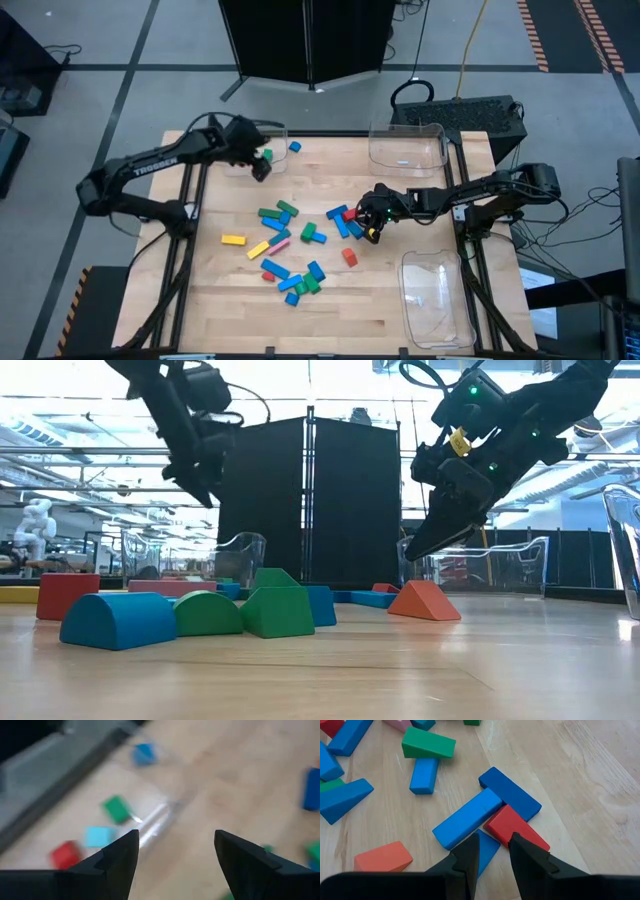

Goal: Sort blocks by size
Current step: Put the blue half-circle block into the top left transparent bin

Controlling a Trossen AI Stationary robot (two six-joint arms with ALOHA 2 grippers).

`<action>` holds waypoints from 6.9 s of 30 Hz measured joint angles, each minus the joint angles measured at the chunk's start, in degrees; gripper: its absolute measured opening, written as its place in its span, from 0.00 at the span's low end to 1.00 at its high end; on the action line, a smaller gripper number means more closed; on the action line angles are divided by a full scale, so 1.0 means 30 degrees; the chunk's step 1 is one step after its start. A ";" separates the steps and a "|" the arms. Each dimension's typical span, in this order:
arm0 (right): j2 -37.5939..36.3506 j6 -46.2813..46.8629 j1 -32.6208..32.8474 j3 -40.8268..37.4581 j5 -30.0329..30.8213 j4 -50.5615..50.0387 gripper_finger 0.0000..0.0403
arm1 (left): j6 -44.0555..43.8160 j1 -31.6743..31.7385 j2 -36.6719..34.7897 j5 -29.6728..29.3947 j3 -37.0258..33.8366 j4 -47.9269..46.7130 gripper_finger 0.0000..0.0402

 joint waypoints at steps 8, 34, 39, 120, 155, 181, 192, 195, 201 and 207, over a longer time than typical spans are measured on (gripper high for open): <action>0.0007 0.0087 0.0004 0.0000 0.0062 0.0000 0.25 | -0.1398 -0.4582 0.0023 0.0593 -0.0022 0.0077 0.65; 0.0007 0.0517 0.0026 0.0000 0.0099 0.0138 0.25 | -0.4472 -1.0524 0.3660 -0.3095 -0.3767 0.5482 0.65; 0.0007 0.0517 0.0026 0.0000 0.0092 0.0131 0.25 | -0.4476 -1.0143 0.5224 -0.3158 -0.3767 0.6643 0.65; 0.0015 0.0648 0.0041 0.0000 0.0084 0.0080 0.25 | -1.0421 -1.0354 0.5589 -0.0964 -0.3582 0.1199 0.59; 0.0013 0.0656 0.0041 0.0000 0.0084 0.0095 0.25 | -0.9474 -1.0346 0.5589 -0.1643 -0.3861 0.2192 0.46; 0.0007 0.0648 0.0041 0.0000 0.0084 0.0131 0.25 | -0.7197 -0.9146 0.5510 -0.2065 -0.0244 -0.2049 0.29; 0.0015 0.0583 0.0041 0.0000 0.0084 -0.0023 0.25 | -0.4533 -0.6383 0.4563 -0.2182 0.2669 -0.3324 0.29; 0.0015 0.0521 0.0041 -0.0151 0.0084 0.0078 0.25 | -0.3941 -0.5446 0.3949 -0.2436 0.3326 -0.3308 0.29; 0.0015 0.0714 0.0036 -0.0786 0.0165 0.0311 0.25 | -0.3231 -0.3301 0.3155 -0.2604 0.3818 -0.3599 0.29; 0.0015 0.0853 0.0041 -0.1483 0.0269 0.1491 0.25 | -0.2466 -0.1016 0.3203 -0.3155 0.3823 -0.3779 0.29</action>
